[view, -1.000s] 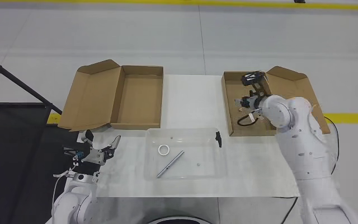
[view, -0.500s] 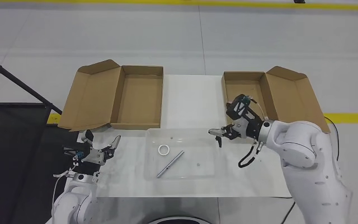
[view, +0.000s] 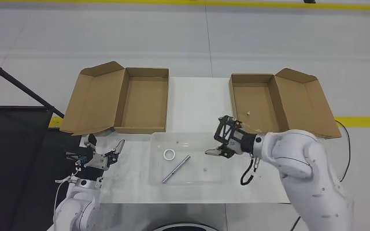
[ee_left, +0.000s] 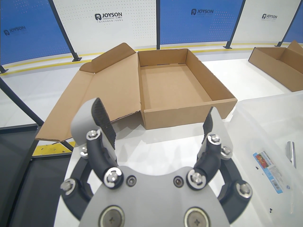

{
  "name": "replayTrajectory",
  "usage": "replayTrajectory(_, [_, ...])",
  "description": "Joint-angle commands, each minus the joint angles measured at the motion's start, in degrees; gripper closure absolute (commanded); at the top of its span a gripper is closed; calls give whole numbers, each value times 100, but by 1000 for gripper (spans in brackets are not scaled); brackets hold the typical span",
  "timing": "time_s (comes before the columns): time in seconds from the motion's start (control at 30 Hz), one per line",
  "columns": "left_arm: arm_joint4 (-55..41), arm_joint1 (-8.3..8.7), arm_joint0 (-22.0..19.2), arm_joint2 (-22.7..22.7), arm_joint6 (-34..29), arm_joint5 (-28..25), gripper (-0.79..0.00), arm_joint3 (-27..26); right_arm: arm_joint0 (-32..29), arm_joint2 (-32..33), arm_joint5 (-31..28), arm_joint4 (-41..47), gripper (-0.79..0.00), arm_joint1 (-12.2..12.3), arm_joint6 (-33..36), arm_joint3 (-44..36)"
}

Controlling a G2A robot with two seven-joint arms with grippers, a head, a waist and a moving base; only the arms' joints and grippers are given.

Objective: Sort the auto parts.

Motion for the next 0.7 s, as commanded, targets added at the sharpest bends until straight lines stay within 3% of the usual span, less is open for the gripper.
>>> replayTrajectory(0.0, [0, 0, 0, 0, 0, 0, -785, 0, 45, -240, -223, -166, -785, 5, 132, -27])
replayTrajectory(0.1, [0, 0, 0, 0, 0, 0, -785, 0, 140, -680, -209, -535, -785, 54, 172, 43])
replayTrajectory(0.17, [0, 0, 0, 0, 0, 0, -785, 0, 238, -954, -115, -607, -683, 97, 267, 170])
replayTrajectory(0.27, [0, 0, 0, 0, 0, 0, -785, 0, 471, -1386, 67, -653, -434, 175, 448, 377])
replayTrajectory(0.3, [0, 0, 0, 0, 0, 0, -785, 0, 554, -1535, 140, -637, -391, 199, 521, 438])
replayTrajectory(0.47, [0, 0, 0, 0, 0, 0, -785, 0, 981, -2270, 464, -438, -326, 326, 846, 732])
replayTrajectory(0.67, [0, 0, 0, 0, 0, 0, -785, 0, 1490, -3008, 843, 32, -336, 493, 1225, 961])
